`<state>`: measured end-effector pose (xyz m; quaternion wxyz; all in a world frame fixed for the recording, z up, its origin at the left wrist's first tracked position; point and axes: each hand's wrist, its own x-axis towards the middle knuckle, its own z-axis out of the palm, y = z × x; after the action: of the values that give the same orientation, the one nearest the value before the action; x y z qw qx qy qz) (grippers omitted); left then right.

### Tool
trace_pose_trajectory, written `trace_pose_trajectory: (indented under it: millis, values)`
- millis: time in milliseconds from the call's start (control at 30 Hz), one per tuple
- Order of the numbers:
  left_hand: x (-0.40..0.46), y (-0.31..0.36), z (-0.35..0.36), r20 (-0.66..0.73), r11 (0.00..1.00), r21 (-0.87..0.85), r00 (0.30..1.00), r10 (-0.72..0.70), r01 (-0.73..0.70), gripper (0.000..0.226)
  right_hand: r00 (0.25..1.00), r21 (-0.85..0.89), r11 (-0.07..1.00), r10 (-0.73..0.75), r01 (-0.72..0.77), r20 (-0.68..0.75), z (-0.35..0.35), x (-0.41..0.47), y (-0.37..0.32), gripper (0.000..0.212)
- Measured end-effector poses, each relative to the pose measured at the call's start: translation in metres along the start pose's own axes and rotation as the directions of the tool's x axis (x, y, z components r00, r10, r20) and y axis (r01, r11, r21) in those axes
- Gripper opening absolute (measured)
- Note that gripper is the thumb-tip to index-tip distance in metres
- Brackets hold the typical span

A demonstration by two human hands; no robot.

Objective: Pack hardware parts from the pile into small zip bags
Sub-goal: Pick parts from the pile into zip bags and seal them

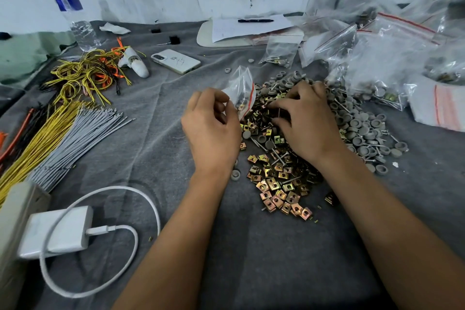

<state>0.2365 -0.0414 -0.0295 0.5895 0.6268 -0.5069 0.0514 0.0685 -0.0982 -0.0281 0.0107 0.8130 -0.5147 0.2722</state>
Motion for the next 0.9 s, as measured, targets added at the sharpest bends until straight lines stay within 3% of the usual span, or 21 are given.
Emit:
trace_pose_trajectory:
  millis: [167, 400, 900]
  values:
    - [-0.001, -0.001, 0.0, 0.025, 1.0, -0.02, 1.0, 0.005, -0.005, 0.008, 1.0, 0.042, 0.999, 0.005, -0.006, 0.003, -0.002, -0.004, 0.002, 0.029]
    - [-0.001, -0.002, 0.001, 0.035, 1.0, 0.007, 0.999, -0.007, 0.007, 0.009, 0.989, 0.339, 0.937, -0.033, 0.081, -0.145, -0.008, -0.011, -0.001, 0.015]
    - [0.001, -0.002, -0.001, 0.015, 0.999, -0.044, 0.999, -0.032, 0.032, 0.01, 0.992, 0.611, 0.782, -0.118, 0.122, -0.048, -0.008, -0.016, -0.004, 0.02]
